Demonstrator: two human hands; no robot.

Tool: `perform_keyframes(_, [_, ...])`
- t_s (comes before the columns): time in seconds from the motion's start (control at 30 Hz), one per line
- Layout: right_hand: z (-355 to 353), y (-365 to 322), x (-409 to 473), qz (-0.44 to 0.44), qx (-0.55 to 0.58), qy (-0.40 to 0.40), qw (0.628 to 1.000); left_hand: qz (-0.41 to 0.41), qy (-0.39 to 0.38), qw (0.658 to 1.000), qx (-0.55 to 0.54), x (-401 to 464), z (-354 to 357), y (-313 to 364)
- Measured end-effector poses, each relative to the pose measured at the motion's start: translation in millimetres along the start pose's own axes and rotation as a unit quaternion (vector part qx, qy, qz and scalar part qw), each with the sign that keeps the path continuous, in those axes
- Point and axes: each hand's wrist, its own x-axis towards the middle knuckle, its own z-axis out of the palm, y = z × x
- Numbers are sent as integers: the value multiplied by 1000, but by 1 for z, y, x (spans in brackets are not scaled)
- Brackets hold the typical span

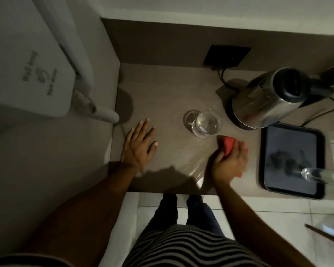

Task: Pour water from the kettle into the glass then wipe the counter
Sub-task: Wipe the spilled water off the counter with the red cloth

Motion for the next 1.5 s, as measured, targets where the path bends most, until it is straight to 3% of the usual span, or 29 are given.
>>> perform_keyframes(0.07, [16,-18,-46,-79,10,-50,996,3,8,1000,0,0,1,0])
perform_keyframes(0.13, [27,-21,-91,-229,3,-167,959,6,20,1000,-7,-2,2,0])
perform_keyframes(0.2, [30,-11,-110,-413,-12,-277,868,9,27,1000,-11,0,2,-1])
perform_keyframes(0.27, [20,0,-83,-553,-24,-325,766,14,24,999,-20,7,-1,-1])
perform_keyframes(0.33, [7,11,-42,-582,-37,-351,733,9,12,1000,-23,11,-3,-3])
perform_keyframes(0.4, [-11,30,5,-551,-71,-311,771,3,8,1000,-20,6,0,-4])
perform_keyframes(0.53, [-34,39,60,-291,-56,-181,938,2,9,1000,-21,-4,3,-2])
perform_keyframes(0.63, [-20,8,32,-128,-36,-80,988,-2,-8,1000,-8,-3,2,-2])
perform_keyframes(0.7, [-9,-11,0,-122,2,-87,989,-6,-9,1000,1,-2,3,-2])
perform_keyframes(0.83, [10,-15,-70,-282,-26,-198,938,-8,0,1000,3,2,3,0])
perform_keyframes(0.9, [13,-8,-88,-369,-15,-266,891,-9,0,1000,1,2,3,0])
perform_keyframes(1.03, [-5,12,-33,-567,-53,-347,745,-10,-8,1000,9,2,2,-1])
perform_keyframes(1.07, [-14,17,-10,-571,-70,-341,743,-8,-6,1000,13,2,2,-1])
perform_keyframes(1.13, [-29,31,32,-505,-79,-287,811,-1,-1,1000,16,1,2,-1])
perform_keyframes(1.23, [-39,47,63,-275,-50,-146,949,-1,4,1000,10,1,4,-1])
perform_keyframes(1.27, [-35,47,56,-191,-50,-92,976,-2,3,1000,8,1,4,-2])
perform_keyframes(1.33, [-23,34,22,-74,-31,-27,996,-5,0,1000,7,0,6,-2])
perform_keyframes(1.4, [-7,15,-26,-83,-11,-43,996,-2,4,1000,14,0,8,-3])
perform_keyframes(1.47, [8,0,-76,-217,22,-115,969,1,0,1000,16,0,9,-3])
perform_keyframes(1.5, [15,-4,-97,-305,36,-158,938,1,-2,1000,13,1,9,-5])
